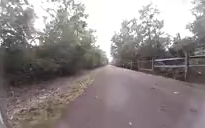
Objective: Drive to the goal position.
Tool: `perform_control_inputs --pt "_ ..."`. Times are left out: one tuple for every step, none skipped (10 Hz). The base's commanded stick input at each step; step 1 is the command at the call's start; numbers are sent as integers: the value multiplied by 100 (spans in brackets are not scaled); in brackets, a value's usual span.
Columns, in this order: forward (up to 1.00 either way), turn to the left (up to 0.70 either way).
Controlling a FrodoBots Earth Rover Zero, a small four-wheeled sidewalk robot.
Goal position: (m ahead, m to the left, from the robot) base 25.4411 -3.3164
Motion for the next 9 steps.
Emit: perform_control_inputs --pt "70 0" --pt "70 0" --pt "70 0" --pt "70 0" --pt "70 0" --pt "70 0" --pt "70 0" --pt "70 0" --pt "70 0"
